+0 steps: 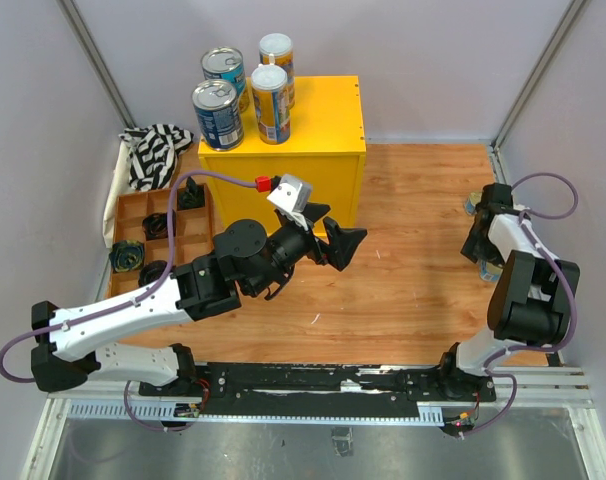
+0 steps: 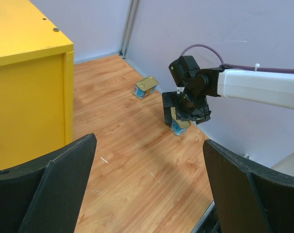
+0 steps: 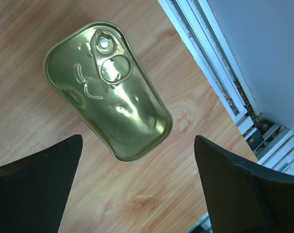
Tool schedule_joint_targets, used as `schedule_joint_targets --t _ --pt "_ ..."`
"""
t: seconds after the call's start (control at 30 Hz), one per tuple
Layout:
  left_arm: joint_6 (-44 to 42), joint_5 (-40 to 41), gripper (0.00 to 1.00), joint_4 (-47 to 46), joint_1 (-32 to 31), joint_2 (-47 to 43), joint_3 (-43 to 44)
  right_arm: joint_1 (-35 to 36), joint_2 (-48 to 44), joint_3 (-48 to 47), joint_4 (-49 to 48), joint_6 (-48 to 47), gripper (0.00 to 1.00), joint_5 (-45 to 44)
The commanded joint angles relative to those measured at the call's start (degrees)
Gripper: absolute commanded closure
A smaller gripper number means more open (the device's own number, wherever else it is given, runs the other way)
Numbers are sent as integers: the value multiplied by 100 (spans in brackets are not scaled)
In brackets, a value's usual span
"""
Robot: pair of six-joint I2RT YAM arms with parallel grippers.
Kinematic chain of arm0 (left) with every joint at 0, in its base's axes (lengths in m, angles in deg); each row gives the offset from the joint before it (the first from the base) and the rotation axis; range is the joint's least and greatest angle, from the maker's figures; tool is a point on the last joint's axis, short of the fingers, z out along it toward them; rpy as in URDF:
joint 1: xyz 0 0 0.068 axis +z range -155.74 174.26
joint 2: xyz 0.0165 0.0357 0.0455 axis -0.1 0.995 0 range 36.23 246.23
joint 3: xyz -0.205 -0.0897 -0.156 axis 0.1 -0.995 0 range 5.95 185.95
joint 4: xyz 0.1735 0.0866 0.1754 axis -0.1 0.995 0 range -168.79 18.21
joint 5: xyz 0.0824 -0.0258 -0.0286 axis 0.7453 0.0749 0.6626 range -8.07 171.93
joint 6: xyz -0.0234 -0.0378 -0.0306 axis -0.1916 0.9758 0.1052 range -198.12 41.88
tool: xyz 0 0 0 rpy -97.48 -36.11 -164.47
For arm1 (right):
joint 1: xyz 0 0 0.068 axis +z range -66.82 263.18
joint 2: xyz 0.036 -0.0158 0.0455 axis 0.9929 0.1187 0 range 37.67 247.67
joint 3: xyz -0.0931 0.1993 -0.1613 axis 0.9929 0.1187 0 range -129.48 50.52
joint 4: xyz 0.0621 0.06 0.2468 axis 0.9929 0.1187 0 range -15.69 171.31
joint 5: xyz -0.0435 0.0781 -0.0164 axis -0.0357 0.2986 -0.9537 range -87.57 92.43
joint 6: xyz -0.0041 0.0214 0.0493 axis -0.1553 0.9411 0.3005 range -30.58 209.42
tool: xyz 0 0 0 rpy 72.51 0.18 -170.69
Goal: Place and organize the canned foods onto the counter
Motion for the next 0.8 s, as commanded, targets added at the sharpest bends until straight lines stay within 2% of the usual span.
schedule_joint_targets --t 0.0,0.37,0.63,0.77 --pt "83 189 4 -104 -53 31 115 -165 282 -265 -20 163 2 276" --pt "119 411 5 98 -102 -5 179 -204 776 -583 25 262 0 508" --pt "103 567 6 176 -184 -11 228 -206 745 -429 -162 167 16 966" --pt "92 640 6 189 -254 -16 252 -189 631 -312 -263 90 29 1239"
